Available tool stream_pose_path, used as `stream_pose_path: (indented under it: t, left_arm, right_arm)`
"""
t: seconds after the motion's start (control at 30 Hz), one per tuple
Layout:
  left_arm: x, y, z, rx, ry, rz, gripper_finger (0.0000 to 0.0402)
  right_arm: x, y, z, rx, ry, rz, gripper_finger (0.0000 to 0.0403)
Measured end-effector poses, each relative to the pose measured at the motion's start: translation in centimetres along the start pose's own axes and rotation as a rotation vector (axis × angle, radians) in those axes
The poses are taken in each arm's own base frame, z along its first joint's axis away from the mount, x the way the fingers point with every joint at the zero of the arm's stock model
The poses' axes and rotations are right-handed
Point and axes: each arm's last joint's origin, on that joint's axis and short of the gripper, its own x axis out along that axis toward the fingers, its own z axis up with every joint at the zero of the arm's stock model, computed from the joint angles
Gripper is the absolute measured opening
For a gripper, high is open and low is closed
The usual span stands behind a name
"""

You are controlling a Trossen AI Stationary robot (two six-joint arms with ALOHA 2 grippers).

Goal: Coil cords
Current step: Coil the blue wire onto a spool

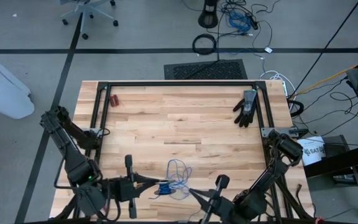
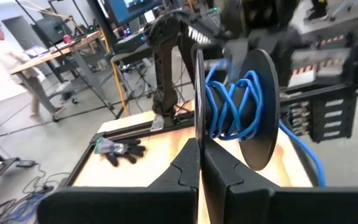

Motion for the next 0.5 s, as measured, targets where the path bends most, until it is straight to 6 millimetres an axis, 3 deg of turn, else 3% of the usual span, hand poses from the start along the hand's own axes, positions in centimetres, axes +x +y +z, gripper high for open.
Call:
stream_pose_path:
  t: [0.5]
  left_arm:
    - [2.4,0.5,-0.7,0.021,0.041,0.073,0.0006]
  right_arm:
    - [2.4,2.9,4.5,-0.039,0.001,0.128,0.0]
